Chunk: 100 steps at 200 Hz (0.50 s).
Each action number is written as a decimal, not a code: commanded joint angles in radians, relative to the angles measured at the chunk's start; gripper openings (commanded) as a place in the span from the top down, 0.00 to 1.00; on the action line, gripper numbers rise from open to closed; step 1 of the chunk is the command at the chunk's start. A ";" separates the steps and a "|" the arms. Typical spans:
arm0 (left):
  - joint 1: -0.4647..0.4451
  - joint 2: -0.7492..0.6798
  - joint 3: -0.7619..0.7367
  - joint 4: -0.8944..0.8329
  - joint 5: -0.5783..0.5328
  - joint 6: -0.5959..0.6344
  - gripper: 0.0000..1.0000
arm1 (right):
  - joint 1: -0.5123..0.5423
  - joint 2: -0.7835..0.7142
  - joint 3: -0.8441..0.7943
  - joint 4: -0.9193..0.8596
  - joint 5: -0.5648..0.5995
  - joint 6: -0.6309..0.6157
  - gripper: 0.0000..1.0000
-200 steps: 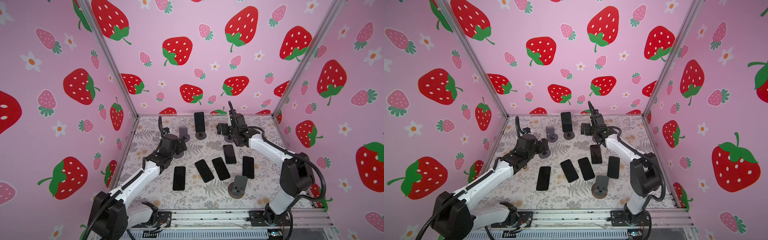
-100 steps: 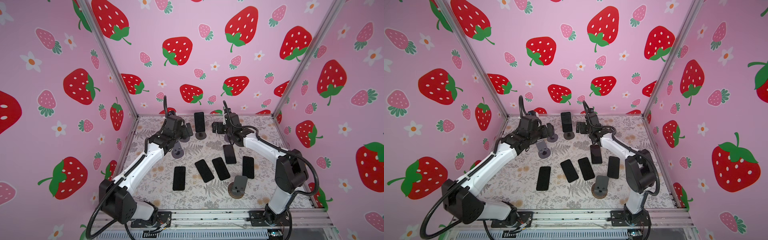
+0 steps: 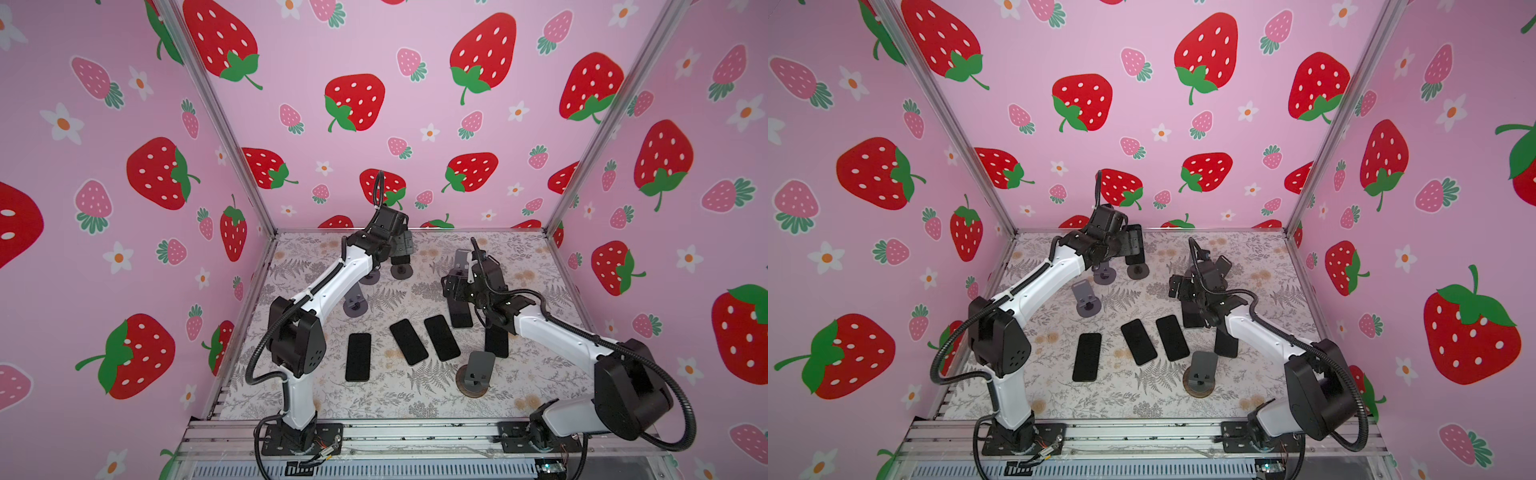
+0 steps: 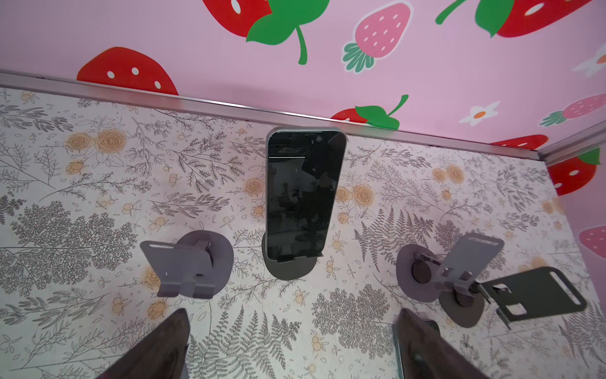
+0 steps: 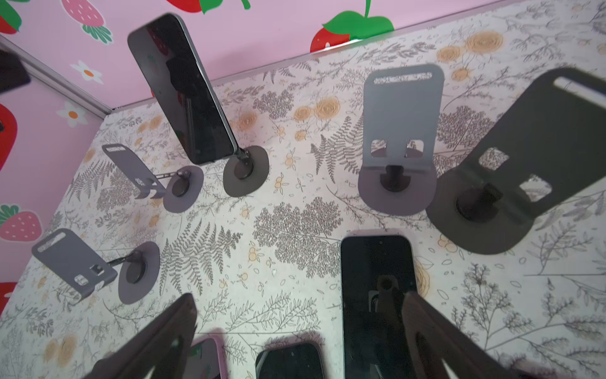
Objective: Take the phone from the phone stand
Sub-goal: 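Raise the right gripper away while the left gripper reaches toward the far stand, then close the left gripper on the black phone standing on the far stand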
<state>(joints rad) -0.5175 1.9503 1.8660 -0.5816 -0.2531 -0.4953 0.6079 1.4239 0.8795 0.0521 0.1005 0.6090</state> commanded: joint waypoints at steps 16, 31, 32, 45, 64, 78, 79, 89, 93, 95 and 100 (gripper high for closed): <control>-0.012 0.108 0.131 -0.003 -0.078 0.043 0.01 | 0.002 -0.066 -0.068 0.039 0.029 -0.024 0.00; -0.019 0.143 0.148 0.049 -0.102 0.067 0.01 | 0.002 -0.075 -0.076 0.011 0.081 -0.027 0.00; -0.020 0.146 0.149 0.054 -0.105 0.069 0.01 | 0.002 -0.075 -0.076 0.010 0.085 -0.026 0.00; -0.024 0.171 0.154 0.110 -0.117 0.099 0.01 | 0.002 -0.076 -0.077 -0.004 0.130 -0.026 0.00; -0.026 0.212 0.178 0.141 -0.147 0.107 0.01 | 0.003 -0.060 -0.071 -0.013 0.151 -0.026 0.00; -0.024 0.247 0.215 0.132 -0.164 0.109 0.01 | 0.003 -0.051 -0.066 -0.013 0.140 -0.024 0.00; -0.024 0.250 0.219 0.131 -0.165 0.110 0.01 | 0.002 -0.052 -0.066 -0.012 0.139 -0.024 0.00; -0.026 0.275 0.248 0.131 -0.182 0.131 0.01 | 0.002 -0.048 -0.071 -0.007 0.134 -0.022 0.00; -0.026 0.284 0.255 0.134 -0.190 0.137 0.01 | 0.003 -0.051 -0.076 0.001 0.134 -0.022 0.00; -0.026 0.288 0.260 0.134 -0.193 0.140 0.01 | 0.002 -0.051 -0.078 0.004 0.134 -0.020 0.00; -0.027 0.298 0.271 0.134 -0.200 0.145 0.01 | 0.002 -0.051 -0.084 0.011 0.133 -0.019 0.00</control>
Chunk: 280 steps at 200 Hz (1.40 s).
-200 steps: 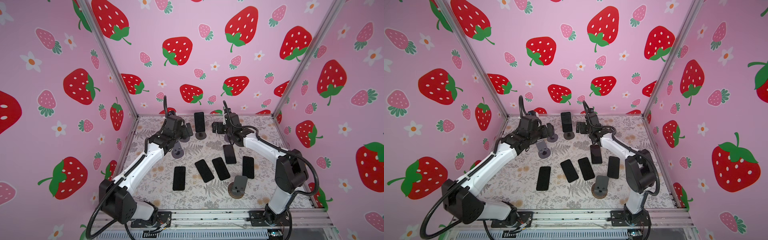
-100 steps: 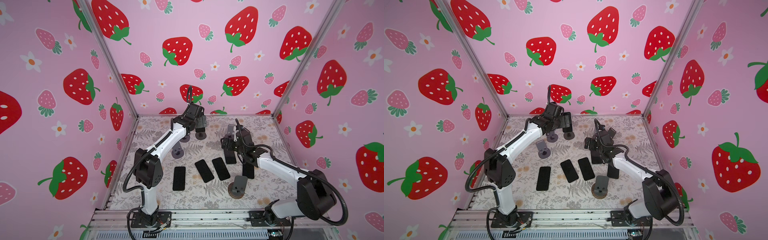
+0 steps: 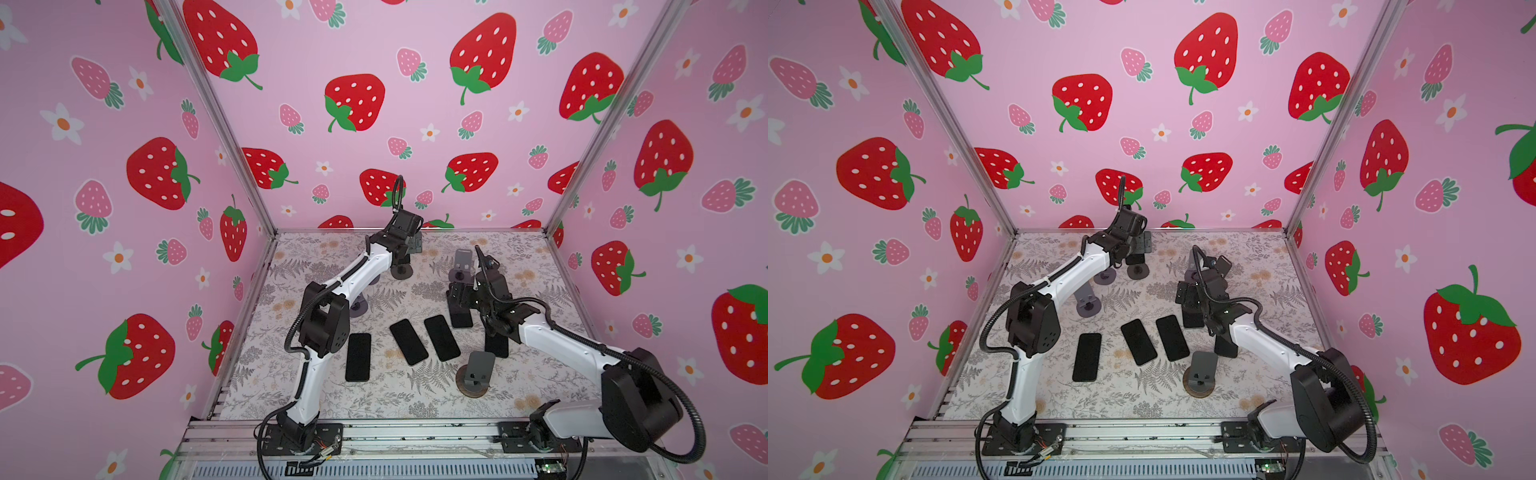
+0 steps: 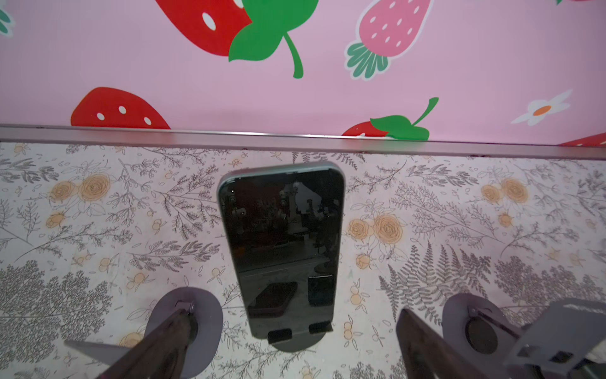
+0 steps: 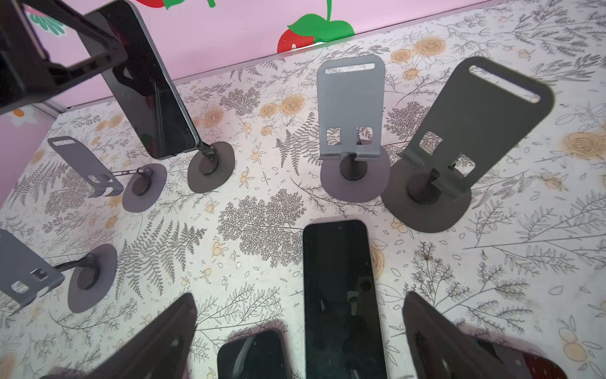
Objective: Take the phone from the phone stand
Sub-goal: 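Close the left gripper on the black phone standing on the far stand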
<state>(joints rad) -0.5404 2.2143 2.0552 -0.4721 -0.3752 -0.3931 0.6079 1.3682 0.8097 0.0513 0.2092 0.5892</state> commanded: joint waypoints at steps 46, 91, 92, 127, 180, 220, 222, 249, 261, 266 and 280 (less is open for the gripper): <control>-0.002 0.084 0.117 0.058 -0.108 0.046 0.01 | 0.001 0.005 -0.011 0.012 -0.023 0.007 0.00; 0.014 0.138 0.156 0.066 -0.067 0.025 0.01 | 0.001 -0.007 -0.019 0.018 -0.047 0.009 0.00; 0.014 0.138 0.156 0.067 -0.067 0.026 0.01 | 0.001 -0.008 -0.020 0.019 -0.050 0.009 0.00; 0.020 0.164 0.169 0.066 -0.108 0.014 0.01 | 0.002 -0.008 -0.020 0.032 -0.100 0.020 0.00; 0.033 0.193 0.162 0.106 -0.079 0.008 0.01 | 0.002 -0.009 -0.020 0.034 -0.106 0.020 0.00; 0.034 0.239 0.191 0.133 -0.049 0.012 0.05 | 0.003 -0.006 -0.020 0.039 -0.129 0.020 0.00; 0.034 0.240 0.193 0.132 -0.050 0.012 0.05 | 0.002 -0.007 -0.019 0.038 -0.130 0.019 0.00; 0.035 0.267 0.236 0.097 -0.070 0.000 0.12 | 0.002 -0.013 -0.019 0.037 -0.137 0.017 0.00; 0.034 0.261 0.232 0.094 -0.080 -0.006 0.15 | 0.002 -0.016 -0.021 0.038 -0.136 0.016 0.00; 0.034 0.257 0.229 0.094 -0.082 -0.006 0.15 | 0.002 -0.016 -0.021 0.038 -0.135 0.016 0.00; 0.034 0.244 0.218 0.106 -0.067 0.013 0.18 | 0.002 -0.015 -0.023 0.036 -0.134 0.015 0.00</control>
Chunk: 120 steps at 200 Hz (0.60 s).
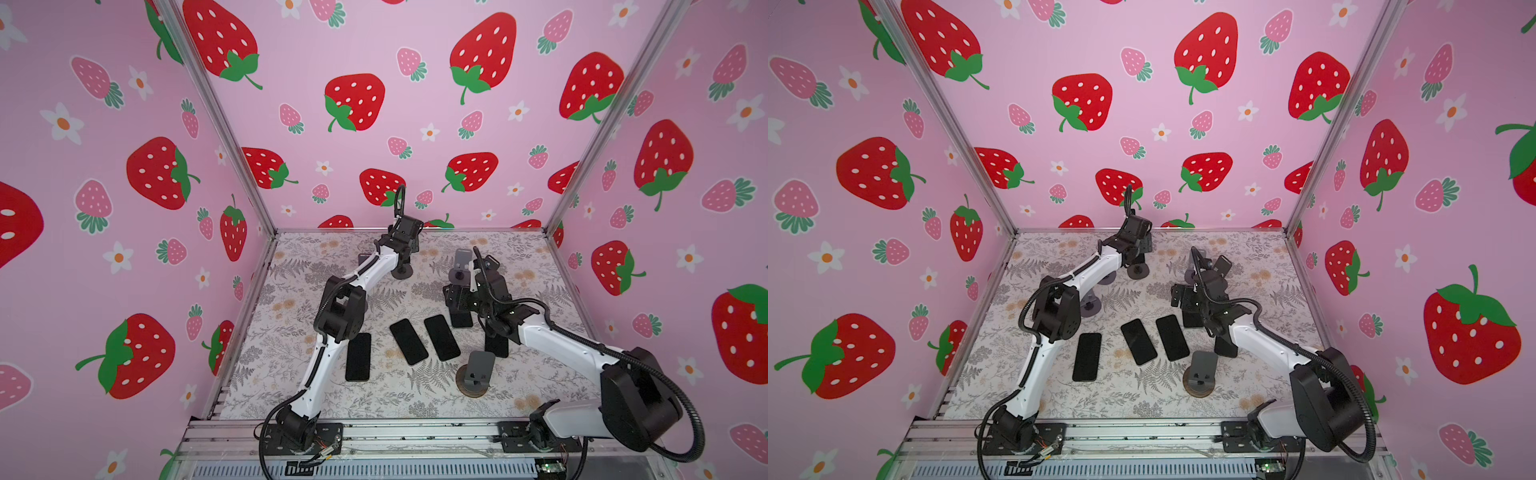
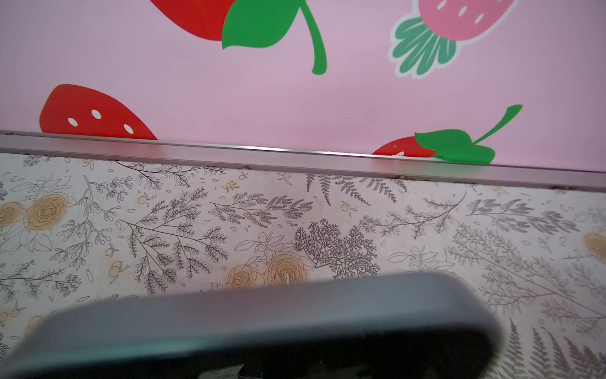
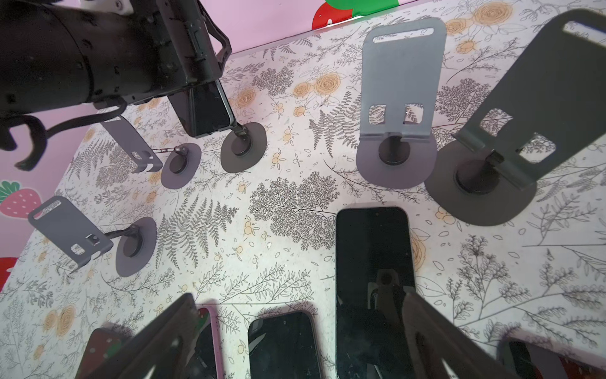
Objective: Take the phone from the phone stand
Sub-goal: 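Close the left gripper on the black phone standing on the far stand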
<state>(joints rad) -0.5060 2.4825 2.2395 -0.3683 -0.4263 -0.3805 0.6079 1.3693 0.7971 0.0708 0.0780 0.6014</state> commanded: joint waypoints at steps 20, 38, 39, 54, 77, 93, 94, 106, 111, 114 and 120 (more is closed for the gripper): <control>0.000 -0.043 0.022 0.029 0.016 0.045 0.23 | 0.001 -0.008 -0.012 0.022 -0.009 0.003 0.00; 0.001 -0.057 0.021 0.025 0.019 0.054 0.26 | 0.000 0.001 -0.007 0.022 -0.016 0.003 0.00; 0.000 -0.058 0.021 0.025 0.019 0.055 0.26 | 0.001 0.001 -0.007 0.022 -0.016 0.003 0.00; 0.001 -0.070 0.017 0.018 0.020 0.056 0.27 | 0.001 0.001 -0.006 0.021 -0.018 0.000 0.00; 0.000 -0.088 0.011 0.005 0.017 0.060 0.28 | 0.002 0.002 -0.006 0.021 -0.017 0.000 0.00; 0.000 -0.106 0.003 0.003 0.015 0.066 0.28 | 0.003 0.006 -0.005 0.019 -0.017 0.000 0.00; 0.000 -0.107 0.002 0.003 0.015 0.066 0.28 | 0.003 0.007 -0.004 0.018 -0.018 0.000 0.00; 0.001 -0.119 -0.004 0.011 0.017 0.074 0.28 | 0.003 0.009 -0.002 0.017 -0.021 0.000 0.00; 0.001 -0.124 -0.003 0.012 0.019 0.077 0.28 | 0.002 0.010 -0.002 0.016 -0.021 0.001 0.00; 0.002 -0.126 -0.003 0.011 0.021 0.080 0.28 | 0.001 0.011 -0.002 0.016 -0.022 0.001 0.00; 0.002 -0.130 0.000 0.010 0.022 0.085 0.28 | 0.002 0.012 -0.001 0.015 -0.023 0.001 0.00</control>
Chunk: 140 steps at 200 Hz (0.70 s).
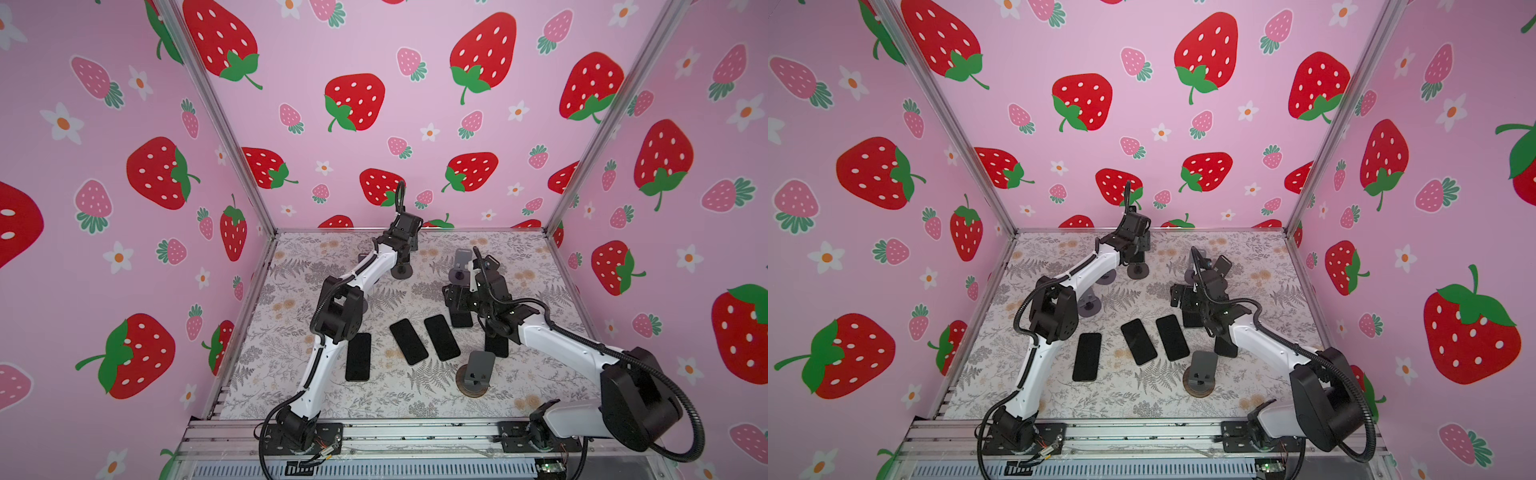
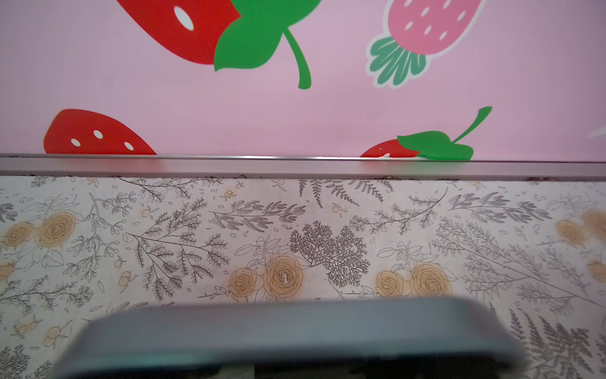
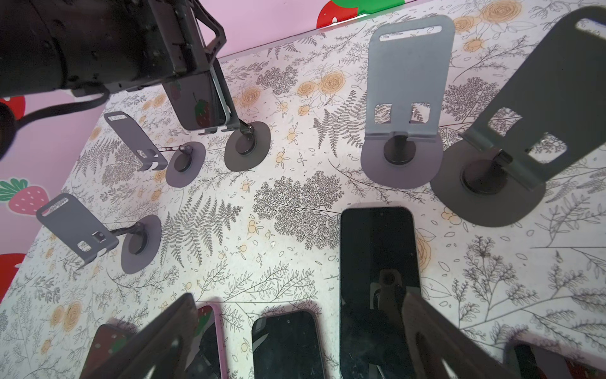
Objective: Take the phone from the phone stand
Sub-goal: 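Close the left gripper on the black phone standing on the far stand, then lift the black phone off its stand with the left gripper toward the robot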
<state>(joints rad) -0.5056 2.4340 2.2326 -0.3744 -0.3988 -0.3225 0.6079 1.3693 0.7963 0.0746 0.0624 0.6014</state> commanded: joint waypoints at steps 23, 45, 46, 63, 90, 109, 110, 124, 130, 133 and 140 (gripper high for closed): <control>0.001 -0.103 0.006 0.014 0.001 0.041 0.28 | 0.001 0.020 0.015 0.000 -0.006 -0.004 0.00; 0.001 -0.129 0.004 -0.007 0.012 0.045 0.28 | 0.002 0.020 0.027 -0.020 0.017 -0.012 0.00; 0.001 -0.131 0.004 -0.008 0.014 0.044 0.28 | 0.002 0.019 0.027 -0.021 0.017 -0.012 0.00; 0.001 -0.165 -0.007 -0.031 0.034 0.047 0.28 | 0.000 0.012 0.029 -0.029 0.032 -0.015 0.00; 0.001 -0.261 -0.095 -0.063 0.063 0.036 0.29 | 0.001 0.003 0.023 -0.033 0.057 -0.016 0.00; -0.001 -0.365 -0.258 -0.005 0.091 0.013 0.31 | 0.000 0.004 0.022 -0.035 0.065 -0.015 0.00; -0.001 -0.372 -0.265 0.000 0.093 0.011 0.31 | 0.000 0.004 0.022 -0.035 0.065 -0.014 0.00; -0.003 -0.445 -0.369 0.033 0.107 -0.002 0.31 | 0.000 0.008 0.020 -0.035 0.070 -0.012 0.00; -0.004 -0.472 -0.404 0.035 0.111 -0.004 0.31 | 0.001 0.012 0.020 -0.037 0.070 -0.012 0.00; -0.005 -0.485 -0.419 0.033 0.110 -0.006 0.31 | 0.001 0.013 0.021 -0.038 0.071 -0.012 0.00; -0.006 -0.514 -0.452 0.025 0.106 -0.012 0.31 | 0.001 0.014 0.025 -0.043 0.070 -0.014 0.00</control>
<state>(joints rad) -0.5060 2.0258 1.8629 -0.3958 -0.3035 -0.3065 0.6079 1.3808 0.7975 0.0498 0.1074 0.5968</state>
